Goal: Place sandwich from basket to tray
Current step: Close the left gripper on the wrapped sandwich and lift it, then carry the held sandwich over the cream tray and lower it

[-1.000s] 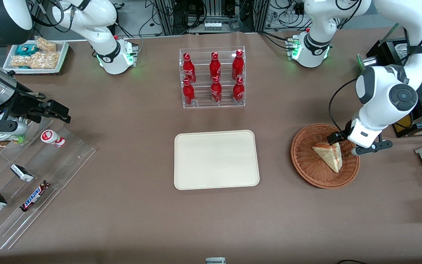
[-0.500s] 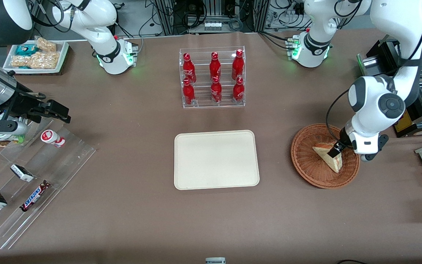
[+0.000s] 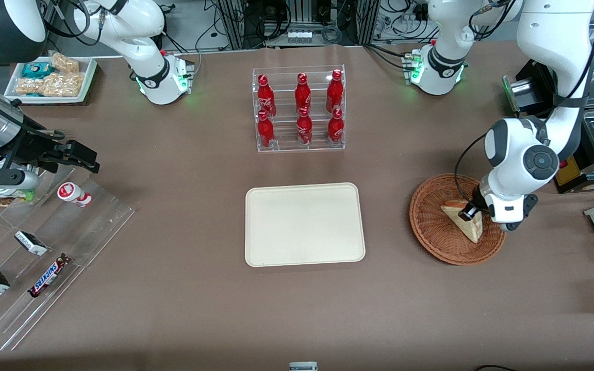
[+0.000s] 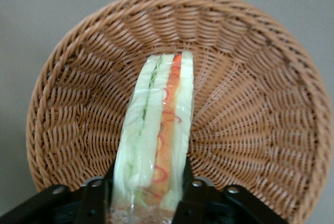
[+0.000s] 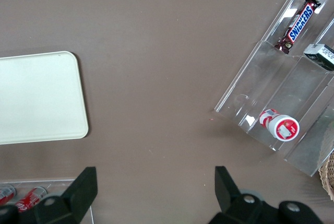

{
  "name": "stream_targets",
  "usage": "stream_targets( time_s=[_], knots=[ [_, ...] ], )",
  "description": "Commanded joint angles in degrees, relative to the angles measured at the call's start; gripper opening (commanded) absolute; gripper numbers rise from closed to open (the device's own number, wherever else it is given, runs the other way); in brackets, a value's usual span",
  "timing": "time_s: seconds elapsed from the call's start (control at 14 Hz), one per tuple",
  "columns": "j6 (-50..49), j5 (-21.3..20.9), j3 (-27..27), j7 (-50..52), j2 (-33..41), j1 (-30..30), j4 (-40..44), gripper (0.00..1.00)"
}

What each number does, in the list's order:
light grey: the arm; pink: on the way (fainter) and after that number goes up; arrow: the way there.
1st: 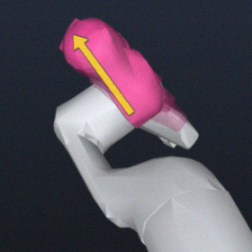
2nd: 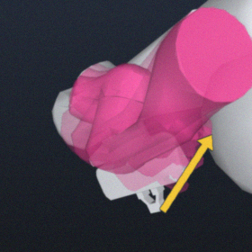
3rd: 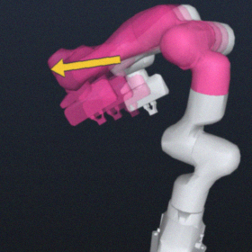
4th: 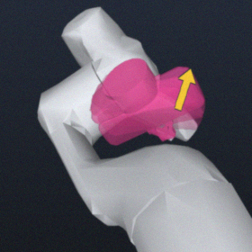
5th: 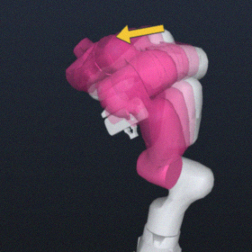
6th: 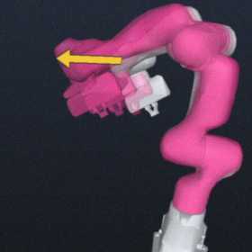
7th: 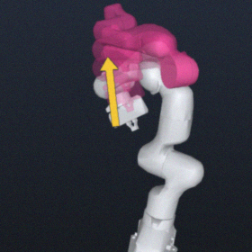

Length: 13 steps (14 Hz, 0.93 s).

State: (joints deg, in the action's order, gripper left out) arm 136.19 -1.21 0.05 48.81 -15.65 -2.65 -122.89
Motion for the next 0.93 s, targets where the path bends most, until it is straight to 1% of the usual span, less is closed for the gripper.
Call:
stream_targets(
  time_s=[0.0, 0.07, 0.21, 0.43, 0.5, 0.57, 0.64, 0.71, 0.86],
  knots=[
    [-11.7, -0.7, -0.4, 0.1, 0.3, -0.1, 8.5, 0.0],
    [-15.6, -0.6, -0.6, 0.1, 0.1, -0.5, 11.8, 0.0],
    [-17.1, -0.6, -0.8, 0.3, -0.1, -3.7, 14.4, 0.0],
    [-14.0, 0.4, -0.9, 0.3, -0.9, -9.5, 14.5, 0.01],
    [-11.7, 0.3, -1.8, -1.4, -1.5, -11.9, 14.6, 0.03],
    [-9.7, 0.2, -2.4, -5.5, -2.4, -14.3, 15.3, 0.05],
    [-8.4, 0.2, -2.4, -7.7, -4.1, -17.3, 17.0, 0.05],
    [-8.3, 0.3, -2.4, -7.4, -6.7, -20.5, 20.3, 0.04],
    [-8.4, -0.2, -2.4, -3.8, -12.0, -25.8, 26.9, 0.04]
  ],
)
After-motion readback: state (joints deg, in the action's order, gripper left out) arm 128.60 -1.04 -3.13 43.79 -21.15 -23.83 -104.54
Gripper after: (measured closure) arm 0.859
